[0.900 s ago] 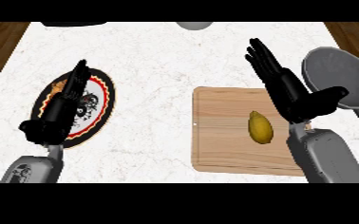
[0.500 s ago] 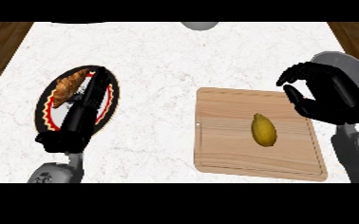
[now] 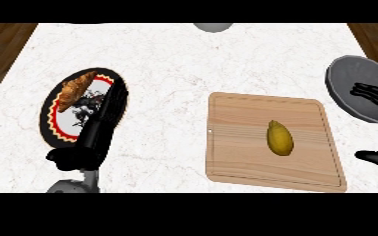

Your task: Pick the lemon from the cutting board and place it in the pan

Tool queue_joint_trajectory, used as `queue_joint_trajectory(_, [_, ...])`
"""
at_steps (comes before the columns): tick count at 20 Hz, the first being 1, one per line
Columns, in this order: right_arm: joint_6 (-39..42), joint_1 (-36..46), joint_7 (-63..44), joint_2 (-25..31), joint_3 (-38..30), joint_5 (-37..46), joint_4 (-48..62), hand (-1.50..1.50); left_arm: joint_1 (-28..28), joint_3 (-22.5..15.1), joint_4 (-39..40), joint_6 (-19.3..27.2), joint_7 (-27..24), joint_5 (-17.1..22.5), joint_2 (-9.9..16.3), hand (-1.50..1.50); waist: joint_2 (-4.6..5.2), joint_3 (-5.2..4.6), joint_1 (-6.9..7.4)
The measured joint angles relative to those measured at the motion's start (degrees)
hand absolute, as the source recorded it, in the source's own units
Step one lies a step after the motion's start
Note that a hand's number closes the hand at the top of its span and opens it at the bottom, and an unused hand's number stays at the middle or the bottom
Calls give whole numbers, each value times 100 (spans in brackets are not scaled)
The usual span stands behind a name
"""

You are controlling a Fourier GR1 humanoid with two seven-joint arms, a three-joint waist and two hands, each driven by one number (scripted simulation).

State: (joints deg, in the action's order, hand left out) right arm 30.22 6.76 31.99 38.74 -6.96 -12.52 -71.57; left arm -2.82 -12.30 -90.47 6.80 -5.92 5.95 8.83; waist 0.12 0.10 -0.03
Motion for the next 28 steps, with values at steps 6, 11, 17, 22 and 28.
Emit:
queue_joint_trajectory(6, [-21, 396, -143, 381, 236, 747, -98, -150, 34, -25, 47, 13, -41, -83, -111, 0, -8, -8, 38])
queue_joint_trajectory(11, [21, 736, -588, 466, 752, 1449, -353, -150, 59, -24, 72, -45, -73, -103, -132, 0, -7, -13, 61])
queue_joint_trajectory(17, [-98, 971, -1237, 379, 1695, 2603, -843, -150, -2, 30, 119, -89, -47, -105, -125, 0, -9, -16, 72])
queue_joint_trajectory(22, [-274, 957, -1552, 201, 2328, 3557, -1011, -150, 83, -41, 80, -51, -94, -185, -230, 0, -12, -13, 53])
queue_joint_trajectory(28, [-257, 982, -1847, -266, 2548, 4318, -910, -150, 43, 109, 53, -142, -37, -204, -243, 0, -12, -10, 30])
